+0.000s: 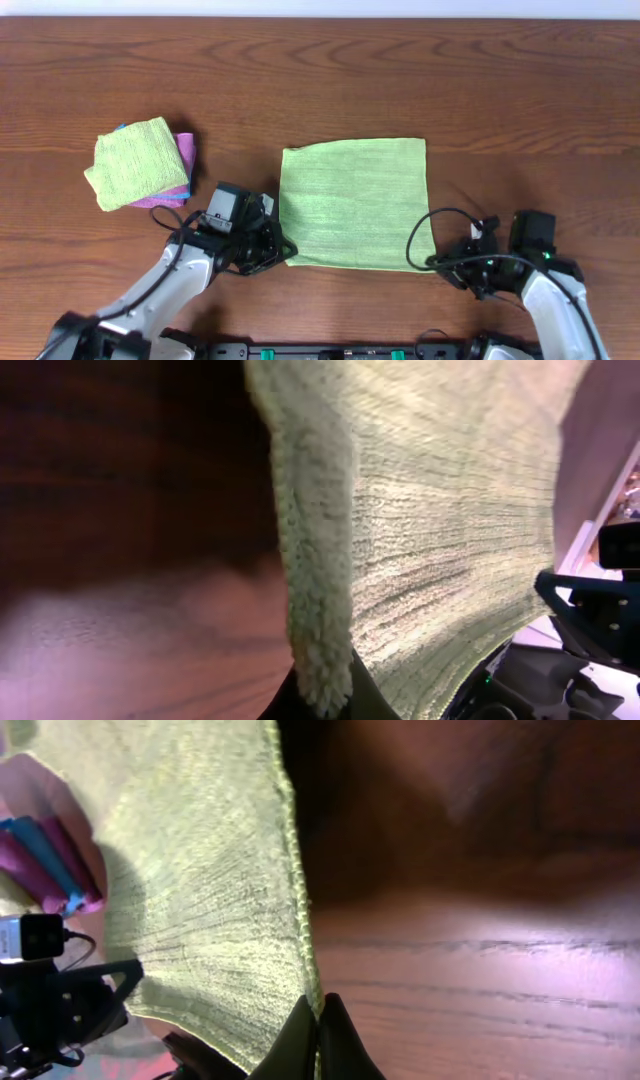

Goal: Fold the cloth
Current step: 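Lift both bottom corners and fold them up over the top edge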

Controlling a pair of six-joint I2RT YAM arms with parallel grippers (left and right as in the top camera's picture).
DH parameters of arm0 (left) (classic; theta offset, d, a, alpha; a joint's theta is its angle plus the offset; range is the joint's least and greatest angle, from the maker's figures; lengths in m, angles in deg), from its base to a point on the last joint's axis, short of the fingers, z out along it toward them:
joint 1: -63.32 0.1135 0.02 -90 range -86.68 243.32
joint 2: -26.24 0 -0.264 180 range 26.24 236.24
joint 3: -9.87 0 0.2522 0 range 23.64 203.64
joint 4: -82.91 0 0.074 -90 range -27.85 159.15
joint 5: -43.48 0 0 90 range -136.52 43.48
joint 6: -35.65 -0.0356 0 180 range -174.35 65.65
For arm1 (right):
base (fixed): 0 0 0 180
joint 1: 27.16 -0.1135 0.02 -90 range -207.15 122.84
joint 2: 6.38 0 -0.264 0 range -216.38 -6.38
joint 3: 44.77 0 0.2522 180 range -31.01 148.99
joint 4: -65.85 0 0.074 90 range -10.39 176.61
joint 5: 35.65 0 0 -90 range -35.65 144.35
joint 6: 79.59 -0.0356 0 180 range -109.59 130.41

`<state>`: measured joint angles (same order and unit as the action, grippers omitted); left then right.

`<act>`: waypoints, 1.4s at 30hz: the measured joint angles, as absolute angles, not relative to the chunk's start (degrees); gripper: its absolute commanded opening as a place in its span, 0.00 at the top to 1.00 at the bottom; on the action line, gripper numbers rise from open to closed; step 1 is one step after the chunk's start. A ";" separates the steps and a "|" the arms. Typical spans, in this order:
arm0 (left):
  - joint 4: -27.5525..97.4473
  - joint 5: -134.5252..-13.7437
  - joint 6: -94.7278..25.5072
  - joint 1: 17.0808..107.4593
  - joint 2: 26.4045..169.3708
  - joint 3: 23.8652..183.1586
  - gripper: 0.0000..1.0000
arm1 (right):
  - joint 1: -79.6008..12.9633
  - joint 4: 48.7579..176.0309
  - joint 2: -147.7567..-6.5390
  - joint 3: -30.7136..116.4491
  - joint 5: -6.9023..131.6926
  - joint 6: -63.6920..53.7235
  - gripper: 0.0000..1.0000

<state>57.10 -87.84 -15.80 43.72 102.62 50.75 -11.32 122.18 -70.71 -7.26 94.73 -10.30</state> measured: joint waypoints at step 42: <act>66.67 -68.69 -16.74 43.27 112.80 66.14 0.94 | -19.47 95.55 -81.22 2.60 91.06 -20.26 0.99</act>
<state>66.67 -68.69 -16.74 43.27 112.80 66.14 -19.47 95.55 -81.22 2.60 91.06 -20.26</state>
